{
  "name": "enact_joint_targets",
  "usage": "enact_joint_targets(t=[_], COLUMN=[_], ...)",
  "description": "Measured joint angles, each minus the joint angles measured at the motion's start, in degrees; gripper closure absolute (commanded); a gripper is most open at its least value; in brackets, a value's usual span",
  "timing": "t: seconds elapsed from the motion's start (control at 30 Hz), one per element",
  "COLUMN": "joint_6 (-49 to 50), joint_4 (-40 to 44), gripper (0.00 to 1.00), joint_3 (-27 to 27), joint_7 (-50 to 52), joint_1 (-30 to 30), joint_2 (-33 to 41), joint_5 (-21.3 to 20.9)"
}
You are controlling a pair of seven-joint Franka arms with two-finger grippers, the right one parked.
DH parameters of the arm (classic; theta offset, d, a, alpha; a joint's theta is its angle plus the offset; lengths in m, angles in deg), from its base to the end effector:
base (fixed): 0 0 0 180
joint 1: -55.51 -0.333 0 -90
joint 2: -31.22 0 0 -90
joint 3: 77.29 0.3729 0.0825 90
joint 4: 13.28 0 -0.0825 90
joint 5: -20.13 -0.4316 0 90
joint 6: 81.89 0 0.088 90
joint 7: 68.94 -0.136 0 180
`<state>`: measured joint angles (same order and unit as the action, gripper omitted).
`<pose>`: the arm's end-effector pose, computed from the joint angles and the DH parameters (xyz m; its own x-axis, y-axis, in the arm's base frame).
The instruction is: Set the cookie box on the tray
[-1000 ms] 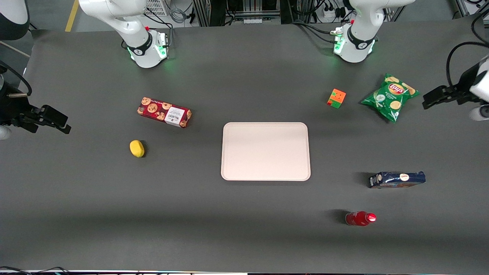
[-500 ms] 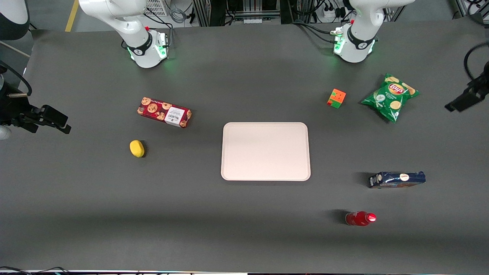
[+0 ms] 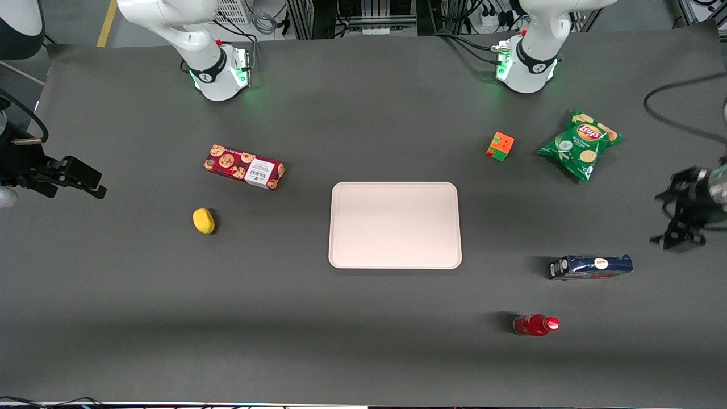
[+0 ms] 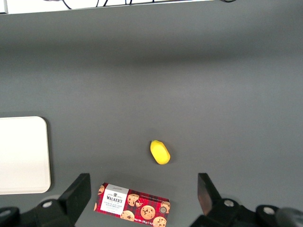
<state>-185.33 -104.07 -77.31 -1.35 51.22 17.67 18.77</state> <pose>0.6899 0.0542 0.5119 0.3169 0.9483 0.0152 0.9483 -0.3165 -0.0233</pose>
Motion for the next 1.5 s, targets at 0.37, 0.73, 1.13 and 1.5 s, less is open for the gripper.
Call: enact_joint_targets(t=[0.37, 0.73, 1.13, 1.5], joint_6=[-13.95, -27.22, -37.36, -45.85], joint_4=[-0.17, -7.53, -15.61, -21.31], gripper=[0.0, 0.0, 0.0, 0.01], joint_3=[-0.11, -0.14, -0.16, -0.15], joint_7=[5.32, 5.7, 5.72, 5.71], joint_1=[0.0, 0.0, 0.0, 0.0], joint_2=[-8.96, -11.57, -11.6, -11.71], joint_5=[0.09, 0.1, 0.1, 0.1])
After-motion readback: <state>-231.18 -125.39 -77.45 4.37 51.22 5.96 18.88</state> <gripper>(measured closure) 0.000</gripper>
